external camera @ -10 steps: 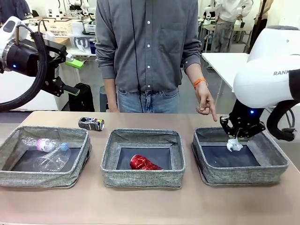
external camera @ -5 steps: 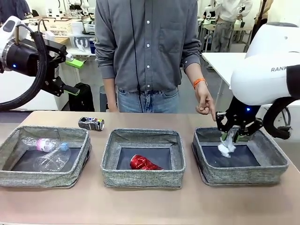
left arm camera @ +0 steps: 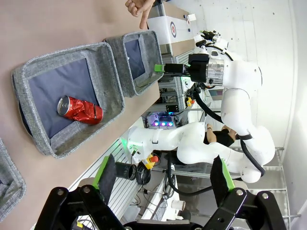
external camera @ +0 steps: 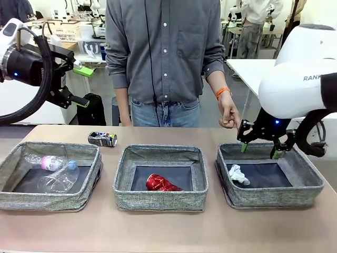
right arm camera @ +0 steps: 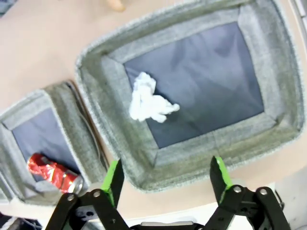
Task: Sort the waste into the appropriate baskets.
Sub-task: Place the picked waste into the Fabric basket indicated by the person.
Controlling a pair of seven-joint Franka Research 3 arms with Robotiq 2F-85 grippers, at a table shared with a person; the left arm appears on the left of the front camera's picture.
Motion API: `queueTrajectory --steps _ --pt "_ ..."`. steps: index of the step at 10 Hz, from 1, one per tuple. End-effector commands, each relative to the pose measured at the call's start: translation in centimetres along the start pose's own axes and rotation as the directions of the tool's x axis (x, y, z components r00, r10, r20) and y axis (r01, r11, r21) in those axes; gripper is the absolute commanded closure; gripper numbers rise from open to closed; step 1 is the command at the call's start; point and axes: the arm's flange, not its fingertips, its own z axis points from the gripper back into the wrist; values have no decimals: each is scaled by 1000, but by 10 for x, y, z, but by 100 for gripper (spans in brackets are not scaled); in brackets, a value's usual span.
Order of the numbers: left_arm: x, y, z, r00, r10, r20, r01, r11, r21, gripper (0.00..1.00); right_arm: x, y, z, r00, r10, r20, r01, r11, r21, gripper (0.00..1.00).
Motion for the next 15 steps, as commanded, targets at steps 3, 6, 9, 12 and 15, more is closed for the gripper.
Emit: queueTrajectory --steps 3,6,9,12,15 --pt "-1 -3 1 1000 11 -6 -11 1000 8 0 -4 6 0 1000 -12 23 11 998 64 0" --pt "-1 -3 1 1000 11 -6 -11 1000 8 0 -11 31 43 998 48 -42 -27 915 402 0" --pt "-1 -3 1 1000 11 -6 -11 1000 8 0 -8 60 104 923 343 -173 63 307 950 0" --pt "-1 -3 1 1000 11 -6 -11 1000 8 0 -5 58 93 826 523 -211 156 147 977 0" --pt "-1 -3 1 1000 11 -6 -11 1000 8 0 -5 58 63 777 534 -333 156 350 924 0"
